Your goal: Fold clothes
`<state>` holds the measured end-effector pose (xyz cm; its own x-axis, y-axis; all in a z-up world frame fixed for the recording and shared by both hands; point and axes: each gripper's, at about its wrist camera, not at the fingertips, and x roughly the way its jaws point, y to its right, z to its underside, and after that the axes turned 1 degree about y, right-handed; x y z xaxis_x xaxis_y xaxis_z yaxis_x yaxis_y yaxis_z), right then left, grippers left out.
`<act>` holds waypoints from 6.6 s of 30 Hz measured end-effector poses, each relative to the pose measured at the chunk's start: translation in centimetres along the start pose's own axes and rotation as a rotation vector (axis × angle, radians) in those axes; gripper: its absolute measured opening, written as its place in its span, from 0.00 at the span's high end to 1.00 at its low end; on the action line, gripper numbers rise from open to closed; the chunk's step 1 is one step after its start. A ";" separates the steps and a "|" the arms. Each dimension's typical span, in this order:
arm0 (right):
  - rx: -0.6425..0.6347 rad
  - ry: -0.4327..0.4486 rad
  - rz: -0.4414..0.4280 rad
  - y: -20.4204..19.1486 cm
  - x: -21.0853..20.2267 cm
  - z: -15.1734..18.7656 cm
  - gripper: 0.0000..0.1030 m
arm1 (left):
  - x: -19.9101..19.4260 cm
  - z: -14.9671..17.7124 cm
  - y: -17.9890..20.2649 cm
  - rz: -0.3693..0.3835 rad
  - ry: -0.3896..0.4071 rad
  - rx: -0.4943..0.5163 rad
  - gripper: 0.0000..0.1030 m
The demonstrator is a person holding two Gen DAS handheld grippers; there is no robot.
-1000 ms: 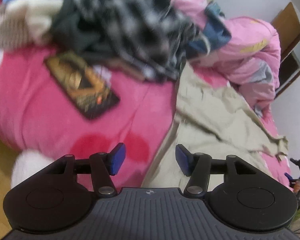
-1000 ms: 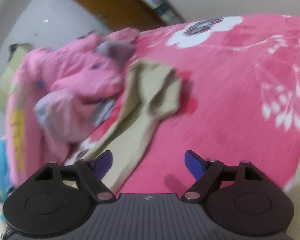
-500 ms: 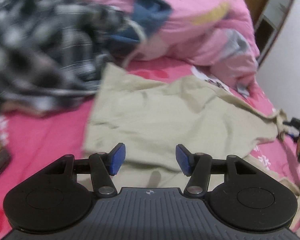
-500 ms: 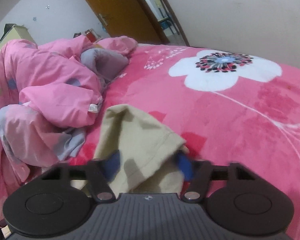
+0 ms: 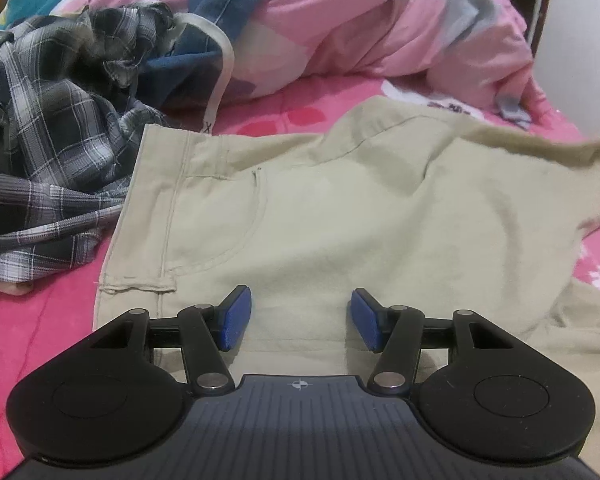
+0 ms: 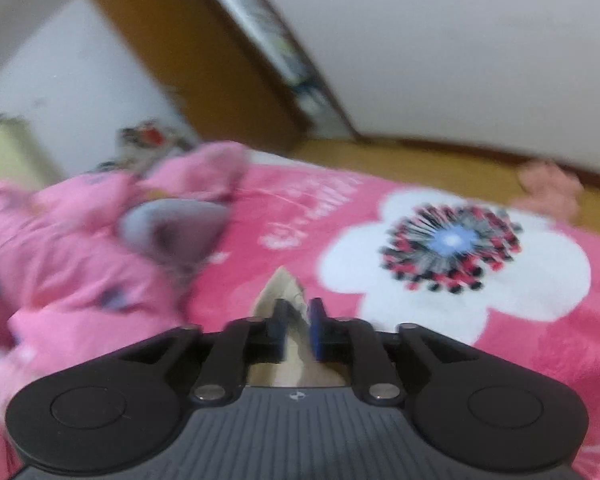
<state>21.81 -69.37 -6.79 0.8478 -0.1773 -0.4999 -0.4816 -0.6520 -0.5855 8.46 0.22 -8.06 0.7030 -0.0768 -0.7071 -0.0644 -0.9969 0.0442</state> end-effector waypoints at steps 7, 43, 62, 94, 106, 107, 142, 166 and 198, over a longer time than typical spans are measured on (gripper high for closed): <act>0.235 0.075 -0.119 7.3 -3.4 0.1 0.41 | 0.6 0.0 0.4 -0.016 0.005 0.026 0.44; 0.121 -0.147 0.164 13.1 -8.2 3.5 0.75 | 1.2 1.0 -0.2 0.016 0.082 0.013 0.39; 0.176 -0.478 -0.219 3.2 -10.9 18.7 0.95 | 1.3 1.4 -0.9 0.077 0.108 -0.030 0.30; -0.859 -0.597 -0.633 -25.6 -12.1 35.9 0.87 | -0.8 2.8 -1.1 -0.024 0.107 -0.035 0.29; -0.749 -0.662 -0.574 -29.2 -7.3 39.8 0.86 | -2.3 3.9 -3.1 0.016 0.184 -0.093 0.28; -0.772 -0.672 -0.594 -29.6 -7.8 40.1 0.86 | -2.5 4.1 -3.4 0.017 0.199 -0.108 0.29; -0.063 -0.137 -0.065 6.5 -9.2 6.5 0.75 | -1.5 4.3 -1.6 -0.060 0.144 -0.014 0.24; 0.257 0.047 0.047 18.9 -39.2 14.8 0.35 | -12.5 9.0 -3.2 0.102 0.076 -0.028 0.16; 0.283 -0.062 -0.083 19.3 -35.3 18.5 0.45 | -15.0 16.8 -10.3 0.215 -0.063 -0.387 0.17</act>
<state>-21.49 -62.08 -12.27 0.8759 -0.0807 -0.4757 -0.4611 -0.4299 -0.7762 -13.32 11.85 -9.83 0.6576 -0.2938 -0.6937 0.0740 -0.8912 0.4476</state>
